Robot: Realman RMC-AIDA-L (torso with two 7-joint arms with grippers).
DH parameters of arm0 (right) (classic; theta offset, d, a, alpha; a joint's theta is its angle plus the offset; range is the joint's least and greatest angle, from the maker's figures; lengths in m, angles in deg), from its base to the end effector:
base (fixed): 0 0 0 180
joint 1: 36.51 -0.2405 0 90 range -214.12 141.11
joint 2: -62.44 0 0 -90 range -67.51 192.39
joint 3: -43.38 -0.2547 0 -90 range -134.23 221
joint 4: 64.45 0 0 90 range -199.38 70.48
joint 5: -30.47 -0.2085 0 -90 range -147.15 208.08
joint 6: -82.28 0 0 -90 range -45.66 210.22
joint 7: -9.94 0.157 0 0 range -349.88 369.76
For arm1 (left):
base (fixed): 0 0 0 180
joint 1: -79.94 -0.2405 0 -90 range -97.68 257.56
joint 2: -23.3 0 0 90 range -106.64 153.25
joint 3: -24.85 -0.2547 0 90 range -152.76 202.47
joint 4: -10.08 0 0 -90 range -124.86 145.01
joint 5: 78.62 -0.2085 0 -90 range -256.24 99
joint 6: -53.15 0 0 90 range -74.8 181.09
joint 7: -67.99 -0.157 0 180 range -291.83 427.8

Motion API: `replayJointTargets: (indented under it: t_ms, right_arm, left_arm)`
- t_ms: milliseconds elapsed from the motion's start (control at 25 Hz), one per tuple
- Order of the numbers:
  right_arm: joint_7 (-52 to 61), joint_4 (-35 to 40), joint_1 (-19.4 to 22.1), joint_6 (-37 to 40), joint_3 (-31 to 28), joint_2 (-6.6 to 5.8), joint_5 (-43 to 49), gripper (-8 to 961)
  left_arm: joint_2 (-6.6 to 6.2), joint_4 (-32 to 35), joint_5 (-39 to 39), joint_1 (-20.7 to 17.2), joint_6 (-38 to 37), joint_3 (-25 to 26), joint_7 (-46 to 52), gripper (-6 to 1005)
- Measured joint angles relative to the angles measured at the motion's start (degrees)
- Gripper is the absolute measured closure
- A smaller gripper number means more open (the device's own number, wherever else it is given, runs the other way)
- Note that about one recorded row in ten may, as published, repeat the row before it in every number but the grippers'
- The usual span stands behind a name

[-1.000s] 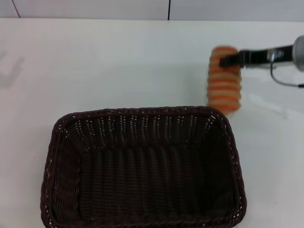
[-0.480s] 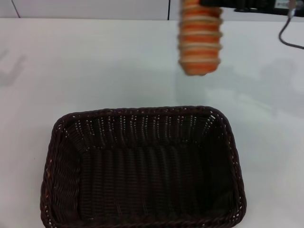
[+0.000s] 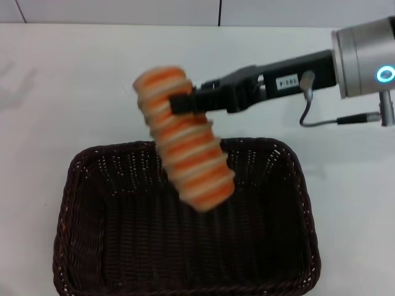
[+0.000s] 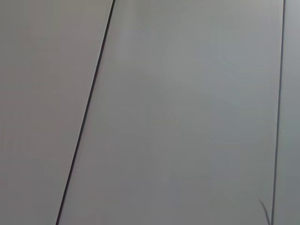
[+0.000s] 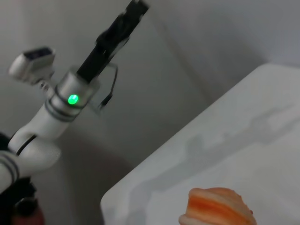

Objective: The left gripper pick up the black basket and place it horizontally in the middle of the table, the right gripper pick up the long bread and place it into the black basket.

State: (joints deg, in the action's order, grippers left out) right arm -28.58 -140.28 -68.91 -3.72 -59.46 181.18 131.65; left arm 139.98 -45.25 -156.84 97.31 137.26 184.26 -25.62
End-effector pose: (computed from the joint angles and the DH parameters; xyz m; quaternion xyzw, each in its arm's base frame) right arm 0.0823 0.3298 -0.0133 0.9300 -0.3172 -0.1825 0.0344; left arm -0.2981 0.3180 0.2022 -0.7080 -0.2090 -0.4640 0.4896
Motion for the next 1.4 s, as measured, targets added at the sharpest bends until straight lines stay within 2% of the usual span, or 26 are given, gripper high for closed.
replayJointTargets:
  t_ms: [440, 680, 800, 1040, 1200, 1240, 1280, 1320, 1400]
  right_arm:
    - [-2.0, 2.8, -0.7, -5.0, -1.2, -0.33, 0.5, 703]
    - [-3.5, 2.9, -1.0, -5.3, -1.8, -0.51, 1.8, 528]
    - [-4.5, 3.0, -1.6, -5.5, -1.4, -0.61, 2.2, 408]
    - [-6.2, 2.8, -2.3, -5.9, -2.5, -0.74, 3.6, 366]
    - [-10.5, -0.1, -0.9, -1.3, -7.1, -0.47, 3.6, 349]
    - [-12.4, -1.0, 0.1, 1.2, -8.6, -0.23, 3.4, 349]
    - [-17.6, -1.9, 2.7, 8.6, -10.8, 0.14, 1.9, 349]
    - [-17.6, -1.9, 2.7, 8.6, -10.8, 0.14, 1.9, 349]
    - [-23.3, -0.9, 4.8, 16.5, -11.6, 0.21, -0.8, 348]
  left_arm:
    - [-0.04, 0.1, 0.1, 0.1, -0.1, 0.1, 0.4, 424]
    - [0.08, 0.1, 0.2, 0.1, -0.1, 0.1, 0.5, 424]
    - [0.30, 0.1, 0.5, -0.1, -0.1, 0.1, 0.5, 424]
    - [0.60, 0.4, 1.6, -0.7, 0.0, 0.1, 0.7, 424]
    - [0.82, 1.5, 2.6, -0.8, -0.1, 0.1, 0.5, 424]
    - [0.89, 2.0, 2.9, -0.9, -0.1, 0.1, 0.2, 424]
    - [1.01, 3.4, 3.3, -0.9, -0.1, 0.4, -0.5, 424]
    - [1.01, 3.4, 3.3, -0.9, -0.1, 0.4, -0.5, 424]
    - [1.06, 4.8, 3.6, -1.2, -0.2, 0.8, -1.3, 424]
